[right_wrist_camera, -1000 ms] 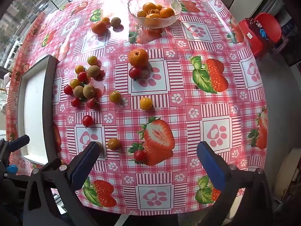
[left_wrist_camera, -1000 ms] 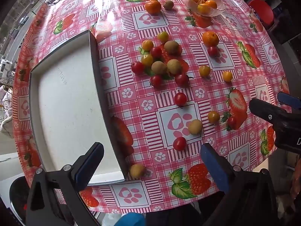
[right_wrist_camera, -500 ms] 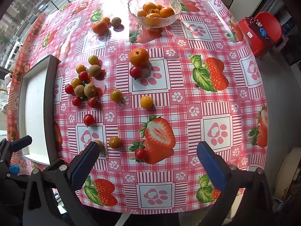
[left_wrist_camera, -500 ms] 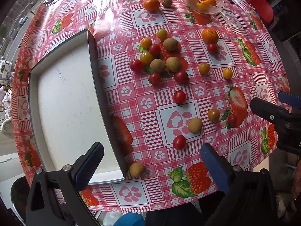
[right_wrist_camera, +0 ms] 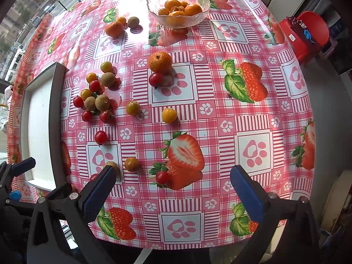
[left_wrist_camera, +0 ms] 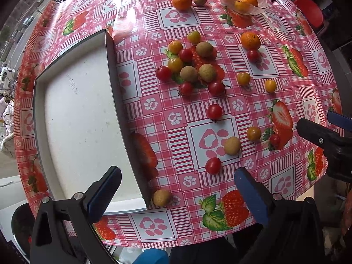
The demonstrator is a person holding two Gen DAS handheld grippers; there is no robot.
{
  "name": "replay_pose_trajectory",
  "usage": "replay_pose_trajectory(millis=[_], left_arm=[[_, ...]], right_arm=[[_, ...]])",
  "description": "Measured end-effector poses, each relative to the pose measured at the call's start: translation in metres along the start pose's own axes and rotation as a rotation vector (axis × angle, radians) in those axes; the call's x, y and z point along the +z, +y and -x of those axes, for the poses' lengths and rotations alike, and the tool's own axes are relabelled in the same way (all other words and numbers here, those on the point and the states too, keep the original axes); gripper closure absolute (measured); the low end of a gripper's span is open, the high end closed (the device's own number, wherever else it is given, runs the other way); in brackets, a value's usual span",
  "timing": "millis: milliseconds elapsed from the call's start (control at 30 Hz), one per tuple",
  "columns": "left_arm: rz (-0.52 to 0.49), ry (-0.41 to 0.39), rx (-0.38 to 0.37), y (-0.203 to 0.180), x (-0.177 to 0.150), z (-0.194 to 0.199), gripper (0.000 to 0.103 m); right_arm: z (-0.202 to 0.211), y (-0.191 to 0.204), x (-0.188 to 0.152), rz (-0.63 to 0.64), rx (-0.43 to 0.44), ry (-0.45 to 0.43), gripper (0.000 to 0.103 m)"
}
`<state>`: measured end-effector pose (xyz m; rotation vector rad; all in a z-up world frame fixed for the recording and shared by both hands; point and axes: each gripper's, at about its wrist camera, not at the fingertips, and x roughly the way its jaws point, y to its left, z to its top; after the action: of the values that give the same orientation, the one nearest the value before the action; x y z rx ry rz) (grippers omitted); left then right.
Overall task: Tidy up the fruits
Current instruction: 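Move both tools over the cherry tomatoes on the tablecloth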
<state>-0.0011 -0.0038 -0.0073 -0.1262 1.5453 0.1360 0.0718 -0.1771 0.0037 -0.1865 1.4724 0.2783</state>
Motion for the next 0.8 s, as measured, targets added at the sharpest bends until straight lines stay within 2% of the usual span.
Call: replay_pose_trajectory(millis=[200,333,433,467,500,533,800], left_arm=[[0.004,-0.015,0.022,-0.001,0.0,-0.001,0.0],[0.003,-0.027,0.048,0.001,-0.002,0.0,0.0],[0.01,-0.03,0.03,0.0,0.001,-0.003,0.0],[0.013,-0.039,-0.016,-0.002,0.006,-0.008,0.0],[0.015,-0.037,-0.015,-0.002,0.008,-0.009,0.0],[0.018,-0.035,-0.045,-0.004,0.013,-0.012,0.0],[0.044,-0.018,-0.103,-0.02,0.042,-0.029,0.0]], right_arm=[[-0.001,-0.002,-0.001,-0.007,-0.043,0.042,0.0],[-0.002,-0.006,-0.003,-0.012,-0.042,0.021,0.0],[-0.003,-0.008,-0.003,-0.013,-0.05,0.016,0.0],[-0.003,-0.009,-0.002,-0.014,-0.045,0.014,0.0],[-0.003,-0.009,-0.002,-0.014,-0.044,0.014,0.0],[-0.003,-0.01,-0.002,-0.015,-0.049,0.01,0.0],[-0.007,-0.027,0.003,-0.038,-0.052,0.002,0.0]])
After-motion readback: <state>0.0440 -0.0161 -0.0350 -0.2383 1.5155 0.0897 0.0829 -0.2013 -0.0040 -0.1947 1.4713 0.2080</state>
